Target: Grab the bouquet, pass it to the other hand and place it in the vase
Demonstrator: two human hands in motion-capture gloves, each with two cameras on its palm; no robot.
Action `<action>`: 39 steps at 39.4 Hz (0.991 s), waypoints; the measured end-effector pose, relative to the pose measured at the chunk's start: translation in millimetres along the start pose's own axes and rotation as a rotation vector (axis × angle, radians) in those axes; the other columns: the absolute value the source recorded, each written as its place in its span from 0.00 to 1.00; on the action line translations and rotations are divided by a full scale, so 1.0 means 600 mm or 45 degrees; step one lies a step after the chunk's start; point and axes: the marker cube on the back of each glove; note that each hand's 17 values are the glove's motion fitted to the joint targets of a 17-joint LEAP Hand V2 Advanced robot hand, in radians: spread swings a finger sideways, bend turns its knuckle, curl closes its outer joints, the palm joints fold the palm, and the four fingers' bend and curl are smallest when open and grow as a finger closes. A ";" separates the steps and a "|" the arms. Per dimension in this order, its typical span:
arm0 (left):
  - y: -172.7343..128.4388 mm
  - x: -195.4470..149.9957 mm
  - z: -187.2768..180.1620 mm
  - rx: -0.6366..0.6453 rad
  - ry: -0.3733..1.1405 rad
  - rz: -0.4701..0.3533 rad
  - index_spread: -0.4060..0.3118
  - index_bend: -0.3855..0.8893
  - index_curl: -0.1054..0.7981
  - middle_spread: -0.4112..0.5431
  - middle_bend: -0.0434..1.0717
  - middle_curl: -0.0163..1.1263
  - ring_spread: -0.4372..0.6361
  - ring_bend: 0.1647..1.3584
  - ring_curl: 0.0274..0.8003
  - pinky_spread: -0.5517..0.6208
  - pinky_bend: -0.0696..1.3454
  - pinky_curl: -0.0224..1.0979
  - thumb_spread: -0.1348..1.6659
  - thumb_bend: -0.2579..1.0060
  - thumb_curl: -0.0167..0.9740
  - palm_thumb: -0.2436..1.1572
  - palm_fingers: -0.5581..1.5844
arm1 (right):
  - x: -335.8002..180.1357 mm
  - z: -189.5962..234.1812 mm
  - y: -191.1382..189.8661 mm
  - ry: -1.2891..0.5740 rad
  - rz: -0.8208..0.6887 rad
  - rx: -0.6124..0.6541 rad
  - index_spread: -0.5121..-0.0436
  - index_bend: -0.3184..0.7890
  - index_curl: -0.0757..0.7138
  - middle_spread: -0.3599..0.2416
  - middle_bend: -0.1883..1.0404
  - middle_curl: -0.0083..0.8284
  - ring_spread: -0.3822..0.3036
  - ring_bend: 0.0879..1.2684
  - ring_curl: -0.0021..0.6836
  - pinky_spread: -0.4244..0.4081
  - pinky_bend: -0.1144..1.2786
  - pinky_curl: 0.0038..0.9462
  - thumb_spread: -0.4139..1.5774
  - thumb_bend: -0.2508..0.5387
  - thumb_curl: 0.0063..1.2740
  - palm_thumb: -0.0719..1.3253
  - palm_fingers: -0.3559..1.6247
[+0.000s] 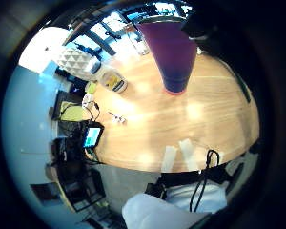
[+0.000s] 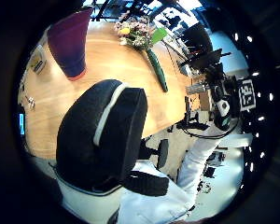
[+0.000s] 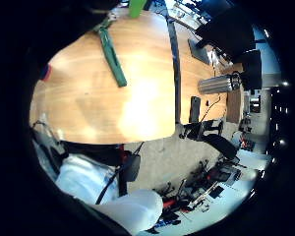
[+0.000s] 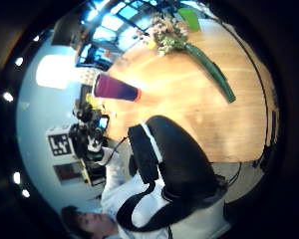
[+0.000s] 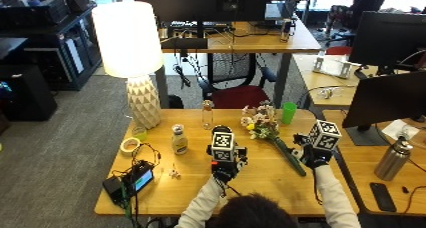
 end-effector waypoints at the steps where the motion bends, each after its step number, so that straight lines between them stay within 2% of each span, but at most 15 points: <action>1: 0.001 0.000 -0.001 -0.001 -0.003 0.000 0.54 0.43 0.38 0.59 0.16 0.16 0.59 0.30 0.28 0.68 0.33 0.26 0.69 0.22 0.14 0.26 0.43 | 0.002 -0.003 -0.007 -0.002 0.013 -0.005 0.36 0.38 0.36 0.49 0.36 0.30 0.67 0.20 0.30 0.81 0.32 0.25 0.78 0.47 0.10 0.27 0.40; 4: 0.001 -0.002 -0.002 -0.002 -0.023 -0.002 0.55 0.42 0.39 0.61 0.16 0.17 0.61 0.31 0.30 0.69 0.34 0.27 0.71 0.21 0.15 0.26 0.42 | 0.008 -0.013 -0.026 -0.007 0.055 -0.017 0.38 0.35 0.33 0.53 0.36 0.31 0.69 0.25 0.33 0.82 0.36 0.27 0.79 0.44 0.11 0.27 0.41; 10: -0.001 0.007 -0.007 0.005 -0.023 0.021 0.56 0.43 0.41 0.63 0.17 0.17 0.63 0.33 0.31 0.70 0.35 0.29 0.72 0.19 0.17 0.26 0.41 | 0.027 -0.024 -0.077 0.010 0.185 -0.071 0.53 0.29 0.27 0.61 0.38 0.35 0.68 0.35 0.40 0.83 0.44 0.32 0.78 0.41 0.13 0.29 0.44; 17: 0.002 0.015 -0.012 0.018 -0.028 0.042 0.56 0.43 0.43 0.64 0.18 0.19 0.64 0.33 0.32 0.71 0.36 0.30 0.73 0.19 0.19 0.25 0.40 | 0.051 0.015 -0.133 -0.017 0.315 -0.227 0.65 0.31 0.23 0.65 0.36 0.38 0.63 0.43 0.48 0.80 0.52 0.37 0.77 0.38 0.16 0.33 0.46; 19: 0.007 0.017 -0.014 0.016 -0.032 0.049 0.56 0.43 0.43 0.64 0.18 0.19 0.65 0.34 0.32 0.71 0.36 0.30 0.73 0.19 0.19 0.25 0.40 | 0.046 0.029 -0.127 -0.039 0.380 -0.300 0.68 0.29 0.21 0.66 0.35 0.38 0.59 0.47 0.50 0.76 0.56 0.39 0.77 0.38 0.17 0.34 0.47; 22: 0.014 0.018 -0.014 0.013 -0.031 0.060 0.56 0.43 0.44 0.64 0.18 0.19 0.65 0.34 0.32 0.71 0.37 0.31 0.73 0.19 0.20 0.25 0.39 | 0.014 0.038 -0.077 -0.075 0.482 -0.479 0.72 0.28 0.19 0.66 0.33 0.38 0.55 0.52 0.53 0.69 0.60 0.40 0.76 0.38 0.18 0.38 0.48; 23: 0.016 0.017 -0.014 0.012 -0.030 0.063 0.56 0.43 0.44 0.65 0.18 0.19 0.65 0.34 0.33 0.71 0.37 0.31 0.73 0.19 0.20 0.25 0.39 | 0.008 0.044 -0.067 -0.074 0.507 -0.516 0.73 0.29 0.19 0.66 0.33 0.39 0.53 0.53 0.53 0.68 0.60 0.40 0.76 0.37 0.19 0.38 0.48; 24: 0.017 0.016 -0.013 0.010 -0.030 0.065 0.56 0.43 0.44 0.65 0.18 0.20 0.65 0.34 0.33 0.71 0.37 0.31 0.73 0.19 0.20 0.25 0.39 | 0.006 0.054 -0.063 -0.067 0.528 -0.541 0.74 0.27 0.17 0.63 0.40 0.43 0.52 0.52 0.53 0.66 0.59 0.40 0.76 0.37 0.19 0.39 0.50; 29: 0.024 0.011 -0.004 -0.002 -0.021 0.070 0.56 0.43 0.45 0.65 0.18 0.20 0.66 0.34 0.33 0.72 0.37 0.31 0.73 0.19 0.21 0.25 0.39 | 0.017 0.111 -0.064 -0.004 0.653 -0.628 0.76 0.29 0.15 0.59 0.45 0.46 0.47 0.54 0.56 0.60 0.59 0.41 0.76 0.36 0.21 0.42 0.50; 33: 0.025 0.007 0.007 -0.026 -0.016 0.072 0.56 0.43 0.46 0.65 0.18 0.20 0.66 0.35 0.33 0.72 0.37 0.32 0.73 0.19 0.22 0.25 0.39 | 0.032 0.148 -0.072 0.065 0.782 -0.618 0.76 0.31 0.15 0.57 0.49 0.48 0.44 0.54 0.57 0.56 0.58 0.41 0.75 0.36 0.22 0.46 0.51; 35: 0.024 0.007 0.013 -0.035 -0.006 0.081 0.56 0.43 0.46 0.65 0.18 0.21 0.66 0.35 0.33 0.72 0.37 0.32 0.73 0.19 0.22 0.25 0.39 | 0.035 0.165 -0.078 0.083 0.775 -0.611 0.76 0.32 0.16 0.56 0.50 0.49 0.43 0.54 0.57 0.55 0.58 0.40 0.75 0.35 0.23 0.47 0.51; 39: 0.020 0.005 0.023 -0.054 0.001 0.086 0.55 0.43 0.46 0.65 0.18 0.21 0.66 0.35 0.33 0.72 0.38 0.32 0.73 0.19 0.23 0.25 0.39 | 0.027 0.193 -0.087 0.083 0.624 -0.601 0.72 0.36 0.18 0.54 0.51 0.51 0.40 0.54 0.58 0.51 0.56 0.40 0.75 0.35 0.24 0.51 0.54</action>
